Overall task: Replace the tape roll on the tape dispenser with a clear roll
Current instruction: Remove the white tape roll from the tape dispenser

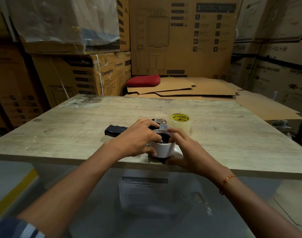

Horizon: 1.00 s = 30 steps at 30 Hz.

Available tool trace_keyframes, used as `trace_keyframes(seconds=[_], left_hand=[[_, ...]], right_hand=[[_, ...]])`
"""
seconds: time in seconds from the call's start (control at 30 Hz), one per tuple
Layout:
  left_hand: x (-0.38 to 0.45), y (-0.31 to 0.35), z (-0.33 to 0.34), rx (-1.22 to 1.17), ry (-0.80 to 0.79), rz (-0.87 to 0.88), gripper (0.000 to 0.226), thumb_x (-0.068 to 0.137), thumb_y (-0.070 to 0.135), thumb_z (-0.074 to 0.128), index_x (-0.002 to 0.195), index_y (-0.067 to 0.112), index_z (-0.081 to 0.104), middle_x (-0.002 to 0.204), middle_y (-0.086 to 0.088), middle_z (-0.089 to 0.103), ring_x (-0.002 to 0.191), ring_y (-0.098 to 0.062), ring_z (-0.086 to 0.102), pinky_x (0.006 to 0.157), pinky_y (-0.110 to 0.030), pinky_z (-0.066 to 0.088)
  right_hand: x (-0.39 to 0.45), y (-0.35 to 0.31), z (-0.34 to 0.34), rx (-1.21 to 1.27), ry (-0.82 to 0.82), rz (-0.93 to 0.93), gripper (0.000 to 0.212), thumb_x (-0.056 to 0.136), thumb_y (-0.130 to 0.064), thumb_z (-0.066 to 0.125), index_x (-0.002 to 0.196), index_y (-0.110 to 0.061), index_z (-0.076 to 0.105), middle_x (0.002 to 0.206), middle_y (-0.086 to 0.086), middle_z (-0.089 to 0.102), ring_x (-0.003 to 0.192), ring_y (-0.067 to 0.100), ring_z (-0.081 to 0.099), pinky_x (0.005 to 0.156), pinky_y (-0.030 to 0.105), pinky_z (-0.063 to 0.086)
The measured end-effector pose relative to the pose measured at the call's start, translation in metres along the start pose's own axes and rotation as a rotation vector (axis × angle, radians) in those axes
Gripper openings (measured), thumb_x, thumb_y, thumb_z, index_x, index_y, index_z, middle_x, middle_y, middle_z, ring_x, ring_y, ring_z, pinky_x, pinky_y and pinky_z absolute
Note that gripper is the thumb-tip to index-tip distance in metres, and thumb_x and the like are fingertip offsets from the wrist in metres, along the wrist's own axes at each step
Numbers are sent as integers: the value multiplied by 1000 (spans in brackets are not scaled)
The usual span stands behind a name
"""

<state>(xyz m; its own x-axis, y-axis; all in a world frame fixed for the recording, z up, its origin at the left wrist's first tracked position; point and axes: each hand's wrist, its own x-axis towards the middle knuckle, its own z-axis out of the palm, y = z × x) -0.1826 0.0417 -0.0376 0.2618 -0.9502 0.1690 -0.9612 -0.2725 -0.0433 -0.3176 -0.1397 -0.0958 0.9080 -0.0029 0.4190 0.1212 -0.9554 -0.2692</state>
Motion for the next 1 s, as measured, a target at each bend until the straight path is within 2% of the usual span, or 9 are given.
trace_keyframes(seconds=[0.1, 0.17, 0.27, 0.37, 0.47, 0.57, 0.73, 0.87, 1.0], left_hand=[[4, 4, -7, 6, -39, 3, 34, 84, 46, 70, 114, 29, 68, 155, -4, 33, 145, -24, 17, 112, -39, 27], [5, 4, -9, -5, -55, 1, 33, 84, 46, 70, 112, 30, 68, 154, -3, 33, 144, -24, 18, 111, -39, 28], [2, 2, -6, 15, -22, 1, 36, 84, 49, 69, 114, 31, 67, 154, -3, 35, 144, -23, 18, 113, -38, 26], [-4, 2, 3, 61, 33, 16, 45, 81, 55, 69, 116, 29, 65, 152, -2, 40, 146, -21, 17, 117, -38, 22], [-7, 7, 17, 123, 128, 63, 50, 77, 54, 73, 117, 25, 63, 141, 3, 54, 143, -20, 26, 117, -41, 26], [-7, 7, 21, 95, 170, 43, 46, 76, 47, 77, 114, 24, 65, 137, 0, 58, 142, -21, 30, 114, -43, 31], [-2, 3, 10, 60, 110, 31, 37, 76, 49, 77, 105, 26, 70, 136, -1, 57, 143, -20, 25, 116, -41, 27], [3, 3, 7, 33, 57, -25, 40, 75, 50, 77, 108, 29, 70, 155, -5, 35, 147, -26, 13, 120, -45, 21], [4, -3, 14, 34, 83, 4, 42, 73, 56, 75, 107, 33, 68, 151, -5, 43, 150, -24, 15, 121, -48, 19]], right_hand=[[-4, -1, -1, -184, 68, -100, 49, 85, -40, 74, 118, -11, 52, 159, 5, 39, 97, 35, 69, 69, 37, 54], [-3, 1, -3, -216, 73, -148, 45, 86, -36, 74, 115, -8, 55, 155, 10, 45, 94, 36, 71, 65, 36, 54], [-2, 4, -5, -202, 61, -150, 42, 85, -32, 77, 115, -11, 56, 155, 9, 45, 98, 35, 71, 73, 37, 56], [-3, 3, -3, -104, 70, -108, 51, 84, -33, 78, 122, -22, 46, 157, 5, 39, 112, 32, 65, 83, 39, 58], [0, 1, 1, 80, 61, -5, 56, 79, -39, 81, 120, -26, 45, 143, -2, 47, 115, 21, 59, 93, 40, 56], [5, -1, 2, 136, 71, 22, 49, 77, -39, 84, 107, -24, 48, 124, -3, 56, 105, 17, 58, 89, 39, 56], [6, -4, -2, 231, 97, -2, 45, 77, -30, 85, 98, -21, 46, 121, 0, 52, 106, 21, 58, 87, 34, 58], [5, 1, 3, 373, 82, 77, 45, 77, -40, 81, 103, -24, 48, 121, -3, 50, 110, 23, 60, 83, 43, 60], [7, -2, 0, 614, 30, 198, 64, 78, -34, 84, 127, -32, 42, 133, -11, 56, 122, 9, 59, 92, 35, 59]])
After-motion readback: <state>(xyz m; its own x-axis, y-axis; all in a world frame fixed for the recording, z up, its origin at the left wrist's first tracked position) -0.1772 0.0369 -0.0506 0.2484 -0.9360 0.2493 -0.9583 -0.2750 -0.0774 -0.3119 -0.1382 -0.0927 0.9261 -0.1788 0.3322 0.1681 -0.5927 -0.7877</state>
